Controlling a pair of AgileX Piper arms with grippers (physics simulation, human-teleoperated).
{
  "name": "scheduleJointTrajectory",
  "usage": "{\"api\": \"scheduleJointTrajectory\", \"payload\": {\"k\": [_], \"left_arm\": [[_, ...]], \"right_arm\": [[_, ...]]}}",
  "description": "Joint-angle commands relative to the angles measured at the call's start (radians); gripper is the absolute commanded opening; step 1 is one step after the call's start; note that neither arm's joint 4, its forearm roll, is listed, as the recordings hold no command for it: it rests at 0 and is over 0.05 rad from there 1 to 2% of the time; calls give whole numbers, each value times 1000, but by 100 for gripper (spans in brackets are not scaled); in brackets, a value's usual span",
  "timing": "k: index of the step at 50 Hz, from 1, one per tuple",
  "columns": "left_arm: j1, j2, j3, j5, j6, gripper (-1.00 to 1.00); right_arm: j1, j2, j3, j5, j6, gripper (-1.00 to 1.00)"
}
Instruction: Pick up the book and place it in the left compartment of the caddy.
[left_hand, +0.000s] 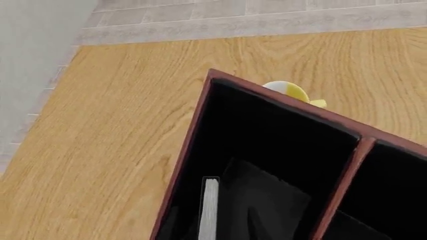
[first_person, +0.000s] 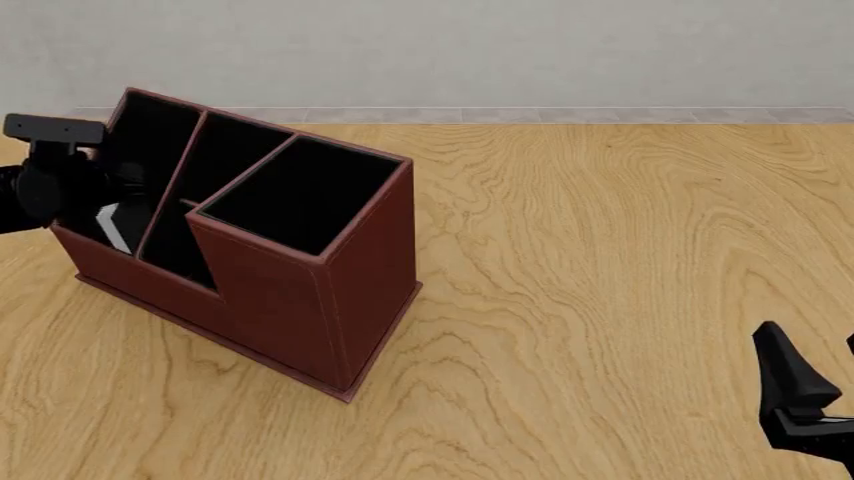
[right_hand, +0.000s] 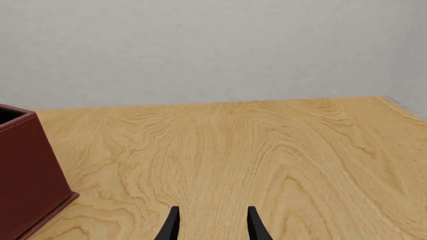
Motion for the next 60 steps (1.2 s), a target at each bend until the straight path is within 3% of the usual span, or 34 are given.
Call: {"api": "scheduleJointTrajectory", "payload": {"k": [1, 60], "left_arm": [[-2, -36, -10, 27, 4, 100], [16, -224, -55, 165, 37, 100]], "right_arm": [[1, 1, 0, -1, 0, 100], [1, -17, -1, 11, -2, 100]]}}
